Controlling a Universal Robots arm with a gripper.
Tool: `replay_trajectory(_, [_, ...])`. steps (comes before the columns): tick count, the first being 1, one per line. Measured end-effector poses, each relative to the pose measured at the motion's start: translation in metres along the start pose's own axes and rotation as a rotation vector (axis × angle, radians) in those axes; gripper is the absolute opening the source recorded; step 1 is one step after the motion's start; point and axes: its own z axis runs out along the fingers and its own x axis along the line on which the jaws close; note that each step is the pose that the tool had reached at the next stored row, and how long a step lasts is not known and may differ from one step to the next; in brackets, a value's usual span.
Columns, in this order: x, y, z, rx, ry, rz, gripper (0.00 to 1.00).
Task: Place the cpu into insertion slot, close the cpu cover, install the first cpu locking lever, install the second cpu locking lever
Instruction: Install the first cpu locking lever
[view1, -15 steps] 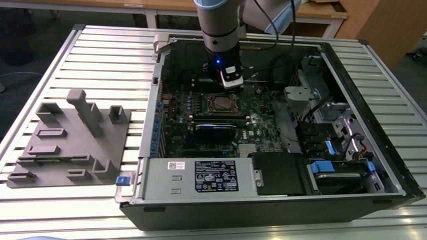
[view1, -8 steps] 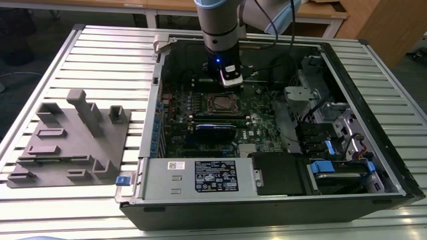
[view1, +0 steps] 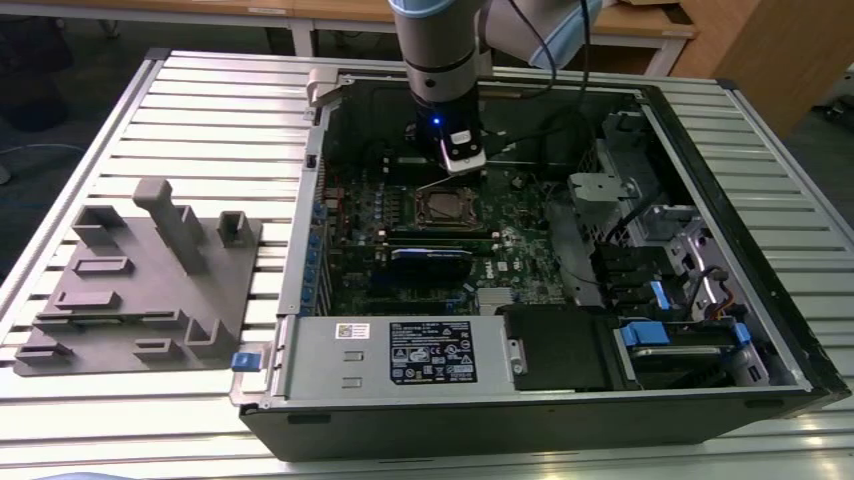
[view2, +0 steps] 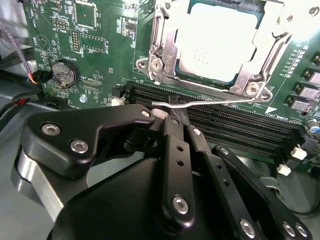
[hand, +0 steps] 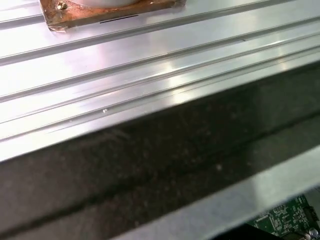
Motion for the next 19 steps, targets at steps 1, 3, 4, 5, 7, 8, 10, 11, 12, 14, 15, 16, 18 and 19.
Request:
replay_trajectory(1, [0.0, 0.0, 0.0, 0.0, -0.0001, 0.0, 0.11])
replay_trajectory(3, [-0.0001, 0.0001, -0.0005, 0.0003, 0.0001, 0.0, 0.11])
replay_trajectory(4, [-0.0002, 0.0003, -0.0012, 0.0001, 0.0, 0.0, 0.11])
replay_trajectory(5, [-0.0004, 0.0005, -0.0022, 0.0, -0.0001, 0.0, 0.11])
replay_trajectory(7, [-0.0008, 0.0011, -0.0049, 0.0, -0.0001, 0.0, 0.11])
replay_trajectory(8, [-0.0011, 0.0015, -0.0065, 0.0001, 0.0, 0.0, 0.11])
replay_trajectory(10, [-0.0017, 0.0023, -0.0102, 0.0001, 0.0, 0.0, 0.11])
replay_trajectory(11, [-0.002, 0.0027, -0.0121, 0.0, -0.0001, 0.0, 0.11])
replay_trajectory(12, [-0.0023, 0.0032, -0.014, 0.0001, 0.0, 0.0, 0.11])
replay_trajectory(14, [-0.003, 0.0041, -0.0179, 0.0, 0.0, 0.0, 0.11])
replay_trajectory(15, [-0.0033, 0.0045, -0.0198, 0.0001, 0.0, 0.0, 0.11])
replay_trajectory(16, [-0.0036, 0.005, -0.0218, 0.0001, 0.0, 0.0, 0.11])
replay_trajectory(18, [-0.0042, 0.0058, -0.0256, 0.0, -0.0001, 0.0, 0.11])
replay_trajectory(19, [-0.0045, 0.0063, -0.0275, 0.0, -0.0001, 0.0, 0.11])
